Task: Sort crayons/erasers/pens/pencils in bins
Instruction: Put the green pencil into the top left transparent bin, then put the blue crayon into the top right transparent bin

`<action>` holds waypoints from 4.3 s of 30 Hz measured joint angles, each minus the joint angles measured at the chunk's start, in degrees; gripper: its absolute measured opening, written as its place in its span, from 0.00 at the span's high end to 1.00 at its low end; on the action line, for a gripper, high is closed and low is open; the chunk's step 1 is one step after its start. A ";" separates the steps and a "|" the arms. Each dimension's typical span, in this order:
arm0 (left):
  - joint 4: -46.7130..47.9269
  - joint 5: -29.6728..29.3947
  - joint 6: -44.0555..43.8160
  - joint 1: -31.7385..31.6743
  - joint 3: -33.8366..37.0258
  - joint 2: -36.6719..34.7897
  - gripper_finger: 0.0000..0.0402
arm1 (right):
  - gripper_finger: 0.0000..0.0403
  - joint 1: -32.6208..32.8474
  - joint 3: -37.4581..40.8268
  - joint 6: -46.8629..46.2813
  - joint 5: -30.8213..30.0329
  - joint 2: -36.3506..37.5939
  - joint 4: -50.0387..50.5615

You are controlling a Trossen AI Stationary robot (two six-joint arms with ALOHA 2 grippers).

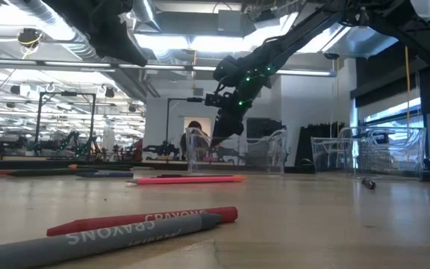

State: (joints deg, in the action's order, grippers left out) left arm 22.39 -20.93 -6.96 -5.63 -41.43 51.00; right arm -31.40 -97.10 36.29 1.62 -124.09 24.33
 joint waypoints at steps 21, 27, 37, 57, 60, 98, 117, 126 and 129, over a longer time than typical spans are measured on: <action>0.55 0.00 -1.88 0.00 0.00 0.00 1.00 | 0.72 0.20 -7.88 -0.04 -0.08 0.00 9.07; 1.03 0.28 -1.77 0.00 0.00 -0.01 1.00 | 0.72 1.93 -19.41 2.05 5.97 0.04 26.93; 1.21 5.75 -1.66 0.16 0.00 0.00 1.00 | 0.72 5.89 -34.28 6.67 26.12 0.13 56.43; 5.43 5.86 -1.95 3.21 0.00 -0.02 1.00 | 0.72 18.46 -9.44 8.18 35.67 16.16 65.72; 4.56 5.86 -1.96 4.92 0.00 -0.02 1.00 | 0.72 19.79 -2.93 3.09 35.60 21.98 63.56; 39.78 16.39 -20.51 -0.16 -17.43 19.05 0.97 | 0.72 32.36 29.18 -27.04 5.45 47.06 24.21; 35.78 21.48 -22.84 -2.36 -17.42 33.23 0.74 | 0.72 33.38 29.18 -28.14 5.48 47.06 24.16; 30.48 14.31 -21.94 -0.19 -17.42 42.81 0.74 | 0.72 33.59 29.18 -28.53 5.48 47.06 24.27; 29.85 14.10 -21.88 -0.33 -17.42 44.85 0.74 | 0.72 33.59 29.18 -28.50 5.48 47.06 24.29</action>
State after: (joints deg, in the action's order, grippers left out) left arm 52.24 -6.83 -28.84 -5.96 -58.85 95.85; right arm 2.20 -67.92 7.79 7.09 -77.03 48.62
